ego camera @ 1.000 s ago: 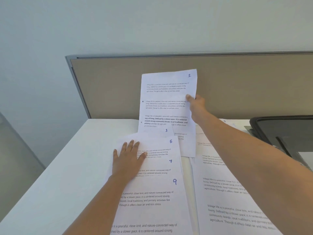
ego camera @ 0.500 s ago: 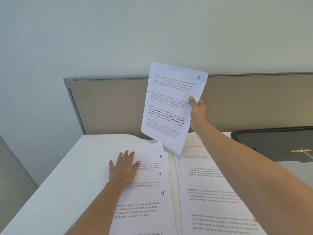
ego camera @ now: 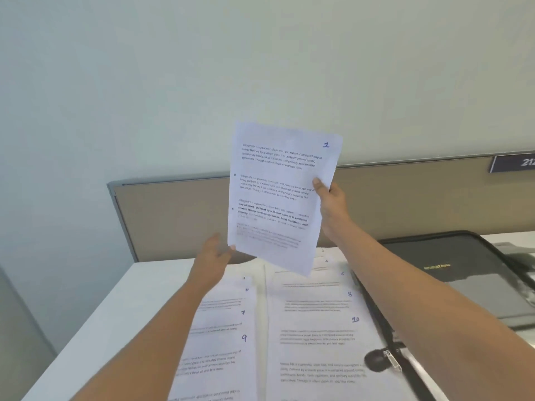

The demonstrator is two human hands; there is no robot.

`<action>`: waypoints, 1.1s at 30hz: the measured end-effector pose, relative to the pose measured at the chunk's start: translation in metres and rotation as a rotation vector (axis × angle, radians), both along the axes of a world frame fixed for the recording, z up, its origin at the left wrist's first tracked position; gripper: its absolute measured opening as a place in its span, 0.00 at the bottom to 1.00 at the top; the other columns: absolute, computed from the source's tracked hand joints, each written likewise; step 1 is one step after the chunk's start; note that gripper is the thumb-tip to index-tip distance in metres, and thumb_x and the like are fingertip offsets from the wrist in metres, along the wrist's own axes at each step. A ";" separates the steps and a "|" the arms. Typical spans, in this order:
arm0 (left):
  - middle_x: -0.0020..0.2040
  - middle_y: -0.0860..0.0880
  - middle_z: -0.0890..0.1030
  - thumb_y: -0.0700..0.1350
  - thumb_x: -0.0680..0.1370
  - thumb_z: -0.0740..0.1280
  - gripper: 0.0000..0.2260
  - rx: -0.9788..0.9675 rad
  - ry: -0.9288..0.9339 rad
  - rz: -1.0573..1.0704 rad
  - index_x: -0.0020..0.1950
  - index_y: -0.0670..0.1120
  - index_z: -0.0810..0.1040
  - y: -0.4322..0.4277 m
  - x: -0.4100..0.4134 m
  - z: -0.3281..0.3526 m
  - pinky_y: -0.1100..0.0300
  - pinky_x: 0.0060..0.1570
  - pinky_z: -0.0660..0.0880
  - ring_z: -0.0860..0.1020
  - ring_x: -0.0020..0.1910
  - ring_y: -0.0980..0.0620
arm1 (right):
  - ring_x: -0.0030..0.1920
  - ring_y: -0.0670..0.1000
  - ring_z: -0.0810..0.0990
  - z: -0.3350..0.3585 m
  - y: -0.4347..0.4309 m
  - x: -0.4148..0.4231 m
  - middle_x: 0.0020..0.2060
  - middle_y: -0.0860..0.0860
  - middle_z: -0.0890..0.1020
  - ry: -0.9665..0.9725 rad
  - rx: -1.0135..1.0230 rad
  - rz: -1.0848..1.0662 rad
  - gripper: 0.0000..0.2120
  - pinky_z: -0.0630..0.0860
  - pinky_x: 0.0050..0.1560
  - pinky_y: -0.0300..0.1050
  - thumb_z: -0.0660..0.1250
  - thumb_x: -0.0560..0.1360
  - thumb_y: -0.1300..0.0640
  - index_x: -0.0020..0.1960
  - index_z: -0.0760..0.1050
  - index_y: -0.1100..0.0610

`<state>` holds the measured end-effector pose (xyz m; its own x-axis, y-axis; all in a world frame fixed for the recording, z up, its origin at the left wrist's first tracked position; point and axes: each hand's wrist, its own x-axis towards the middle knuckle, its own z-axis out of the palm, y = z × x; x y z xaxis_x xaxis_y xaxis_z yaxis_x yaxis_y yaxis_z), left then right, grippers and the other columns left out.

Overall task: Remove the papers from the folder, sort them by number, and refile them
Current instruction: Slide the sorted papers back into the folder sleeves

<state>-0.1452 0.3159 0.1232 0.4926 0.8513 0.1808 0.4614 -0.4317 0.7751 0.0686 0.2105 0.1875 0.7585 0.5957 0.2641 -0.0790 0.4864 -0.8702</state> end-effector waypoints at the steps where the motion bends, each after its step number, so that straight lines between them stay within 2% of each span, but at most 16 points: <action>1: 0.76 0.46 0.58 0.49 0.80 0.61 0.26 -0.017 -0.053 0.013 0.76 0.44 0.57 -0.008 0.002 0.009 0.54 0.71 0.56 0.58 0.74 0.47 | 0.41 0.48 0.81 0.002 -0.011 0.001 0.45 0.51 0.81 0.013 -0.028 -0.014 0.09 0.79 0.39 0.40 0.61 0.79 0.59 0.58 0.74 0.61; 5: 0.76 0.45 0.57 0.50 0.80 0.62 0.28 -0.097 -0.107 0.045 0.76 0.44 0.56 -0.046 0.010 0.030 0.53 0.70 0.57 0.58 0.74 0.46 | 0.49 0.54 0.78 0.007 -0.058 0.010 0.56 0.56 0.80 0.101 -0.150 -0.054 0.11 0.76 0.50 0.50 0.61 0.80 0.59 0.61 0.73 0.59; 7: 0.76 0.46 0.59 0.50 0.80 0.62 0.28 -0.140 -0.114 0.037 0.76 0.44 0.56 -0.064 0.015 0.034 0.54 0.69 0.58 0.60 0.73 0.47 | 0.54 0.56 0.78 0.007 -0.082 0.016 0.60 0.57 0.78 0.147 -0.184 -0.065 0.13 0.74 0.53 0.50 0.61 0.80 0.59 0.63 0.73 0.60; 9: 0.73 0.46 0.63 0.49 0.80 0.62 0.27 -0.198 -0.154 0.016 0.76 0.43 0.57 -0.087 0.021 0.036 0.56 0.64 0.62 0.66 0.68 0.48 | 0.60 0.58 0.77 0.006 -0.107 0.022 0.62 0.57 0.77 0.188 -0.209 -0.049 0.14 0.73 0.55 0.52 0.61 0.80 0.59 0.64 0.71 0.61; 12: 0.66 0.46 0.71 0.46 0.80 0.64 0.22 -0.284 -0.191 -0.033 0.71 0.41 0.65 -0.117 0.031 0.034 0.60 0.56 0.63 0.70 0.61 0.50 | 0.62 0.58 0.76 0.000 -0.144 0.033 0.62 0.57 0.77 0.242 -0.228 -0.027 0.14 0.73 0.58 0.54 0.62 0.79 0.59 0.64 0.72 0.61; 15: 0.64 0.48 0.74 0.49 0.77 0.68 0.22 -0.413 -0.175 -0.060 0.68 0.43 0.70 -0.147 0.039 0.026 0.52 0.57 0.68 0.72 0.62 0.48 | 0.61 0.58 0.76 -0.009 -0.178 0.045 0.62 0.56 0.77 0.301 -0.249 -0.027 0.14 0.73 0.56 0.54 0.62 0.79 0.60 0.64 0.72 0.61; 17: 0.58 0.46 0.79 0.46 0.74 0.71 0.15 -0.487 -0.206 -0.033 0.59 0.44 0.76 -0.165 0.046 0.020 0.53 0.47 0.75 0.77 0.54 0.47 | 0.61 0.58 0.76 -0.015 -0.199 0.054 0.61 0.56 0.77 0.338 -0.240 -0.013 0.14 0.73 0.59 0.56 0.62 0.79 0.60 0.64 0.72 0.60; 19: 0.49 0.45 0.80 0.41 0.73 0.72 0.07 -0.509 -0.258 0.007 0.48 0.43 0.77 -0.185 0.053 0.016 0.59 0.37 0.74 0.79 0.43 0.50 | 0.61 0.57 0.77 -0.022 -0.218 0.063 0.61 0.54 0.78 0.369 -0.267 -0.006 0.12 0.72 0.62 0.57 0.63 0.79 0.59 0.62 0.73 0.58; 20: 0.46 0.45 0.80 0.39 0.72 0.73 0.07 -0.517 -0.285 0.036 0.46 0.43 0.77 -0.196 0.057 0.014 0.60 0.35 0.73 0.78 0.39 0.51 | 0.60 0.57 0.77 -0.025 -0.228 0.068 0.61 0.54 0.78 0.383 -0.289 -0.005 0.10 0.71 0.63 0.58 0.63 0.79 0.59 0.60 0.74 0.56; 25: 0.40 0.44 0.79 0.34 0.71 0.72 0.06 -0.655 -0.449 0.149 0.41 0.41 0.76 -0.250 0.079 0.001 0.58 0.33 0.76 0.77 0.39 0.47 | 0.59 0.58 0.77 -0.049 -0.276 0.094 0.61 0.56 0.78 0.454 -0.295 -0.014 0.13 0.72 0.62 0.57 0.61 0.79 0.61 0.64 0.72 0.59; 27: 0.43 0.42 0.79 0.31 0.71 0.71 0.07 -0.773 -0.539 0.219 0.41 0.39 0.75 -0.273 0.091 -0.008 0.54 0.40 0.79 0.78 0.39 0.46 | 0.57 0.57 0.77 -0.059 -0.294 0.102 0.61 0.56 0.77 0.489 -0.301 -0.043 0.13 0.73 0.59 0.57 0.60 0.80 0.61 0.64 0.71 0.59; 29: 0.48 0.40 0.78 0.30 0.72 0.70 0.06 -0.881 -0.610 0.260 0.42 0.38 0.73 -0.295 0.106 -0.018 0.53 0.47 0.77 0.78 0.39 0.46 | 0.59 0.59 0.76 -0.071 -0.311 0.112 0.62 0.58 0.76 0.533 -0.280 -0.061 0.14 0.72 0.59 0.59 0.58 0.80 0.63 0.65 0.70 0.60; 31: 0.50 0.40 0.78 0.30 0.73 0.68 0.06 -0.943 -0.640 0.256 0.43 0.37 0.73 -0.317 0.121 -0.029 0.54 0.43 0.78 0.78 0.39 0.47 | 0.62 0.60 0.75 -0.082 -0.327 0.120 0.63 0.59 0.75 0.562 -0.252 -0.072 0.15 0.71 0.61 0.58 0.56 0.81 0.64 0.67 0.68 0.62; 33: 0.53 0.39 0.79 0.28 0.73 0.67 0.06 -0.973 -0.632 0.228 0.45 0.37 0.74 -0.339 0.139 -0.040 0.54 0.43 0.78 0.79 0.39 0.47 | 0.60 0.59 0.75 -0.095 -0.344 0.129 0.64 0.58 0.75 0.566 -0.239 -0.079 0.17 0.72 0.60 0.57 0.55 0.81 0.65 0.69 0.67 0.62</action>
<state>-0.0064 -0.0229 0.0834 0.3670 0.8222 -0.4350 -0.1315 0.5088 0.8508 0.1977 -0.1332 0.0930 0.7861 0.5253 -0.3258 -0.5320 0.3067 -0.7892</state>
